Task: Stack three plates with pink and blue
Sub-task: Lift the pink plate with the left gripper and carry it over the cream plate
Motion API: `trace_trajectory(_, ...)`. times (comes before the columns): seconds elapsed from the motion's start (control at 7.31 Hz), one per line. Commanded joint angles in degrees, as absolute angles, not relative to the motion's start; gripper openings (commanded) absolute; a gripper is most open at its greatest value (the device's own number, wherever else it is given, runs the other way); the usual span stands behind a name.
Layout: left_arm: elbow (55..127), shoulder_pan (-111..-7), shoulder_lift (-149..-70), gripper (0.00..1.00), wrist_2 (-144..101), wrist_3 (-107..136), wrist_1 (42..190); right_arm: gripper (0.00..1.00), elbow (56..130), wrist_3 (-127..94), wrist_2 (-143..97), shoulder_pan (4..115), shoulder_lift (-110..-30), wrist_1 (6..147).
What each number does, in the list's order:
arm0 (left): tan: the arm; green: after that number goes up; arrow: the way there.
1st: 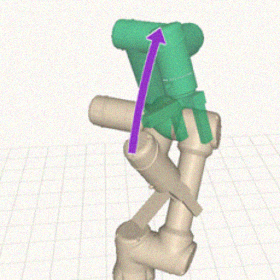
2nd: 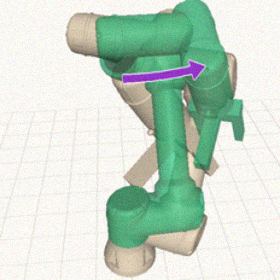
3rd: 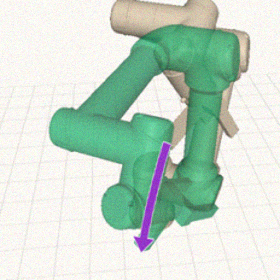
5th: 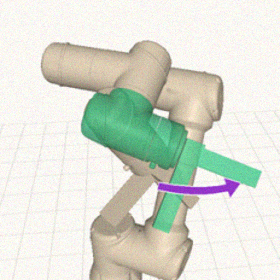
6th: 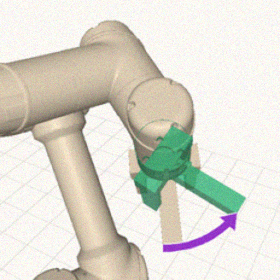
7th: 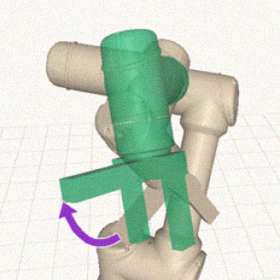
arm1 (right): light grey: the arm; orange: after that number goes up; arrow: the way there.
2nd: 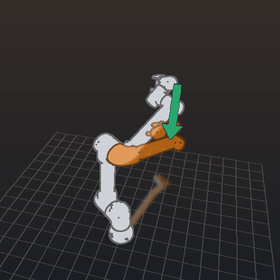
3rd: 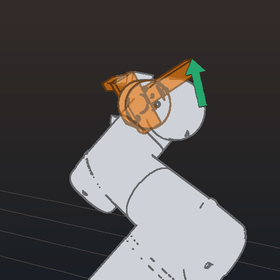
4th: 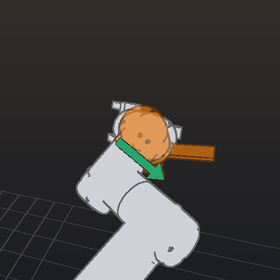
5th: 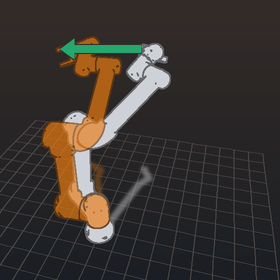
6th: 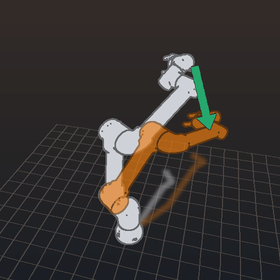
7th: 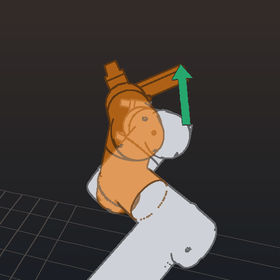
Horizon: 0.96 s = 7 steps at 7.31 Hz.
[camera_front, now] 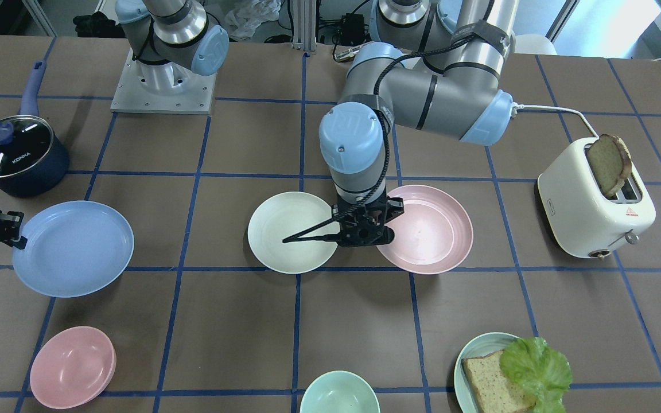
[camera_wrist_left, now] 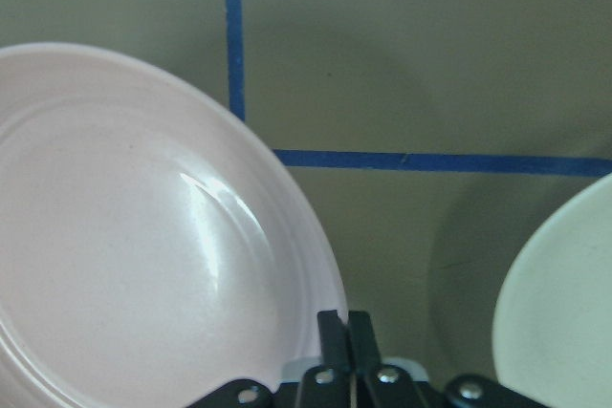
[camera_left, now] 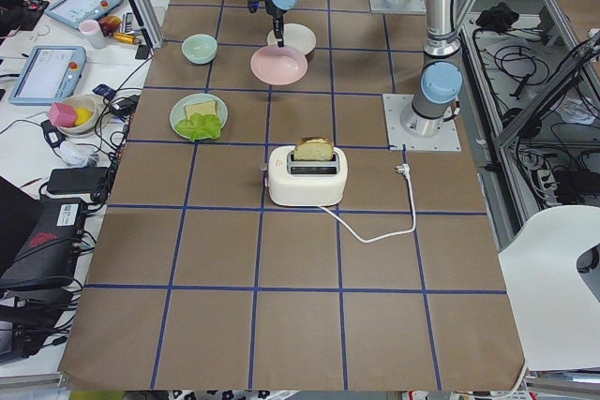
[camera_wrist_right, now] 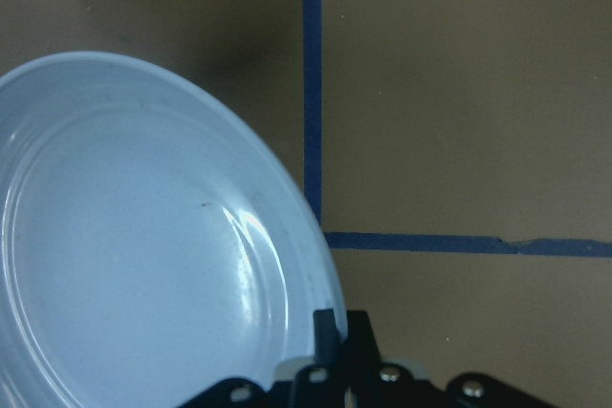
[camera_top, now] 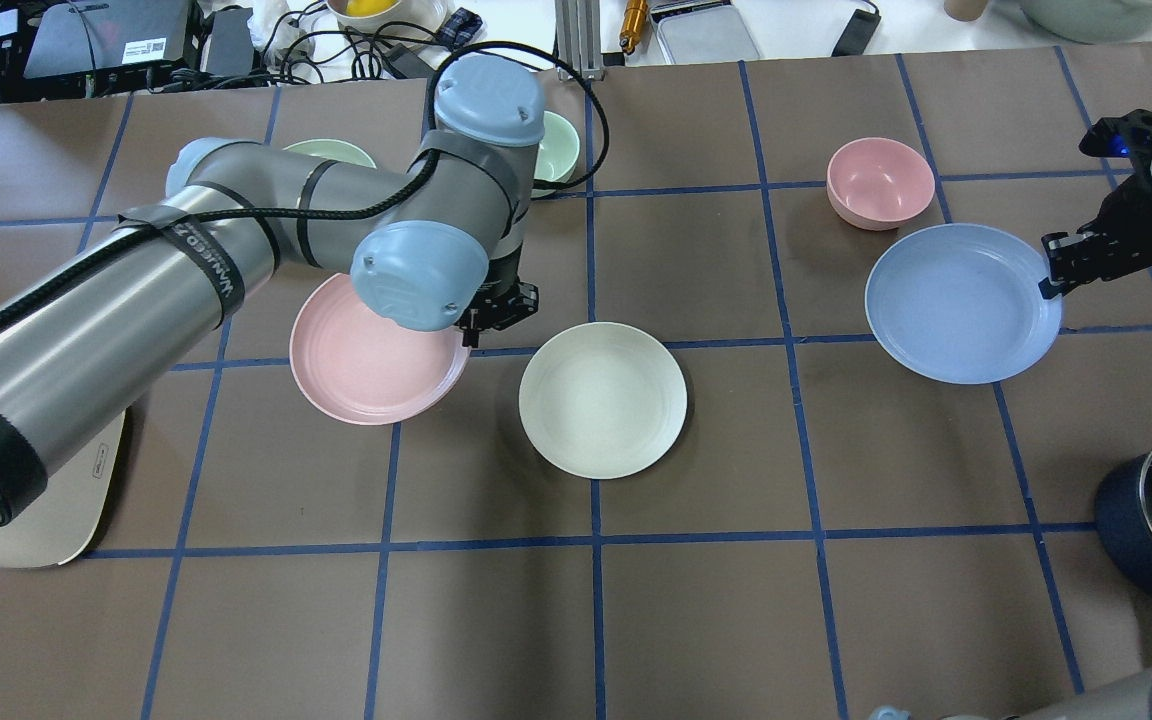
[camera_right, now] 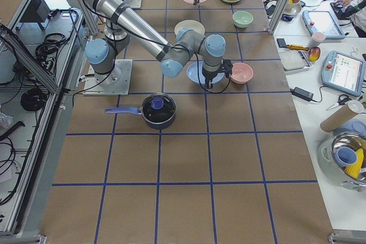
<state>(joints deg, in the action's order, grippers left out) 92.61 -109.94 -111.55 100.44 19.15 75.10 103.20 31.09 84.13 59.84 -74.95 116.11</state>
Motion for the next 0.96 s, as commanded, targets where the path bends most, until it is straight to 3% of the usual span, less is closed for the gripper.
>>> trace_trajectory(0.0,90.71,-112.67,-113.55,0.00,95.74,19.42,75.41,0.00,103.18,30.85,84.29,59.94,-75.32,116.02)
trace_trajectory(0.82,81.40,-119.78,-121.36,0.00,94.22,25.83,75.59,0.00,103.27,30.76,84.29,59.94,-75.23,115.58)
